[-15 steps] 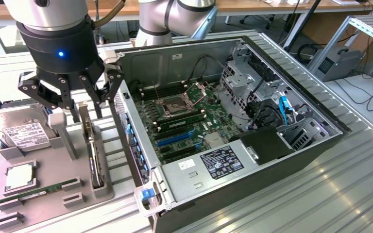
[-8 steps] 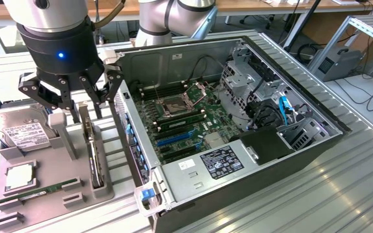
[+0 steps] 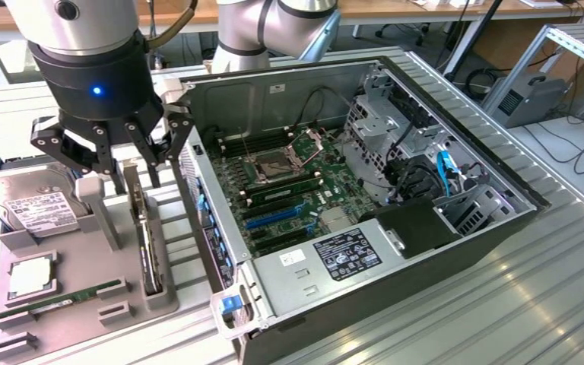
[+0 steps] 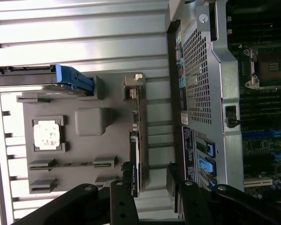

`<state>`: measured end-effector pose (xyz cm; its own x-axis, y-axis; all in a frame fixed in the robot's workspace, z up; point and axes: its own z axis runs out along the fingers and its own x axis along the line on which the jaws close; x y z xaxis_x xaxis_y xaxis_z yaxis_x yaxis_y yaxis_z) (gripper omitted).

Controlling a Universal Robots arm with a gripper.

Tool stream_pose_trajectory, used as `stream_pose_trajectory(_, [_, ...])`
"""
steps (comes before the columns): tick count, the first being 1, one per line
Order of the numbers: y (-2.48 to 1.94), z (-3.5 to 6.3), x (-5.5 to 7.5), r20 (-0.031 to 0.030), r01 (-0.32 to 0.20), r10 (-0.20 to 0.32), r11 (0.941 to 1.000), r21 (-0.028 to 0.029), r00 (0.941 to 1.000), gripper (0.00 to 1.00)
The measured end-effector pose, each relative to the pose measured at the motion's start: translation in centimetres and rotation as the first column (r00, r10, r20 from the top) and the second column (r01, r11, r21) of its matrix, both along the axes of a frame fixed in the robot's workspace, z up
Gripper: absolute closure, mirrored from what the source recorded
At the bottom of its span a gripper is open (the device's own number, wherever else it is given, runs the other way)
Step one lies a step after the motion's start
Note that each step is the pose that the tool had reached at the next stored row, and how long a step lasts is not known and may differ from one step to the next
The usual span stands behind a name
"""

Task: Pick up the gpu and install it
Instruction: 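Pick up the gpu and move the gpu toward the slot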

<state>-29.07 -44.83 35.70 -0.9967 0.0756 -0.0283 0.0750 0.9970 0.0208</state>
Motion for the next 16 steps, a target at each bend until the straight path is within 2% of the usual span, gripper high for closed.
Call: stream_pose_trajectory(16, [0.03, -1.54, 0.0, 0.0000, 0.000, 0.000, 1.0000, 0.0000, 1.0000, 0.58])
